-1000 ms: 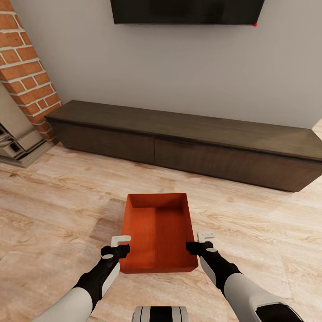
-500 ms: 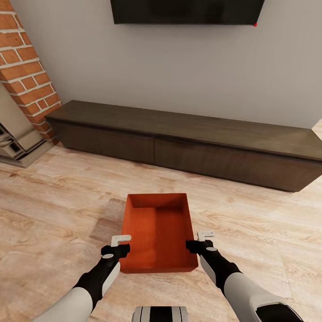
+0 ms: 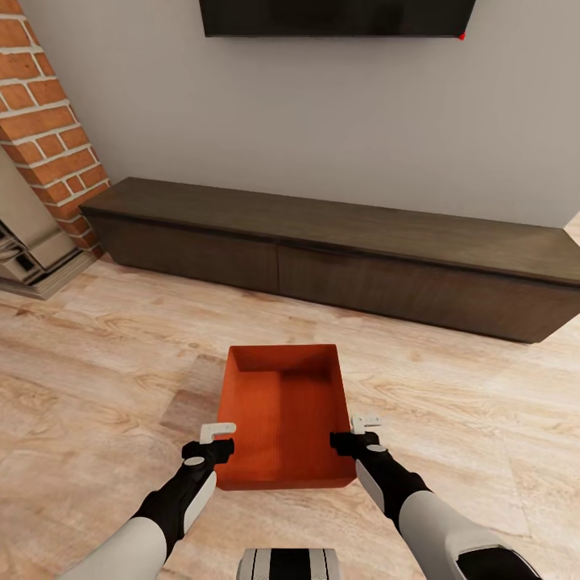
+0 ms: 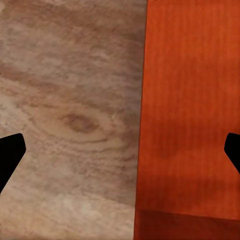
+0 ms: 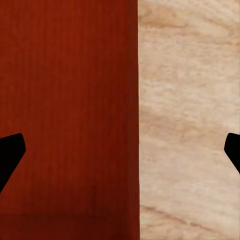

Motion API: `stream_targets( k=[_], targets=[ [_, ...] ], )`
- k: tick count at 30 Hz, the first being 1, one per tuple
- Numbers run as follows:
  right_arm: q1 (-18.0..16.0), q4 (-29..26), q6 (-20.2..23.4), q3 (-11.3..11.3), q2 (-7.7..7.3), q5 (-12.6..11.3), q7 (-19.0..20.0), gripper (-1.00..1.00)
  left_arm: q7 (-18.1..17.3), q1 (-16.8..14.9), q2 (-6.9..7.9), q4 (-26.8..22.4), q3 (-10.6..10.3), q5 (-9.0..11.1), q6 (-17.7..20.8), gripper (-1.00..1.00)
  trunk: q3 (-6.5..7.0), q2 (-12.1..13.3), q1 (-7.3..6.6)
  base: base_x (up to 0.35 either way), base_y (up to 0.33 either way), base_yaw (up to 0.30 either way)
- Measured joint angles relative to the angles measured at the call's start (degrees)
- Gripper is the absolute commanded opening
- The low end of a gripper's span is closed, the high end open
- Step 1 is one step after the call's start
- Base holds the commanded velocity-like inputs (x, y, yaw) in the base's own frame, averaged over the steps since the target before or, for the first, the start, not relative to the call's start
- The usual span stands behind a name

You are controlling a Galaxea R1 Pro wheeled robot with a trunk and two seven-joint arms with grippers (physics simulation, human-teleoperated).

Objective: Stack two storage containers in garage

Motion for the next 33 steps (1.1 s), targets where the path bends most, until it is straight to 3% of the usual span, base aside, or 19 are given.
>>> stream_targets(
  k=[24, 25, 33],
  targets=[
    [0.00, 0.03, -0.60, 0.07, -0.01, 0.08, -0.51, 1.00, 0.09, 0.02, -0.06, 0.16, 0.34, 0.24, 0.08, 1.00, 0.00, 0.00, 0.00, 0.000, 0.000, 0.000],
    [0.00, 0.04, -0.61, 0.07, -0.01, 0.08, -0.51, -1.00, 0.09, 0.02, -0.06, 0.16, 0.35, 0.27, 0.08, -1.00, 0.00, 0.00, 0.00, 0.000, 0.000, 0.000],
    [0.01, 0.06, -0.62, 0.33, 0.04, -0.30, -0.18, -1.00, -0.30, 0.02, -0.10, 0.18, 0.15, 1.74, 0.57, -1.00, 0.00, 0.00, 0.00, 0.000, 0.000, 0.000]
  ],
)
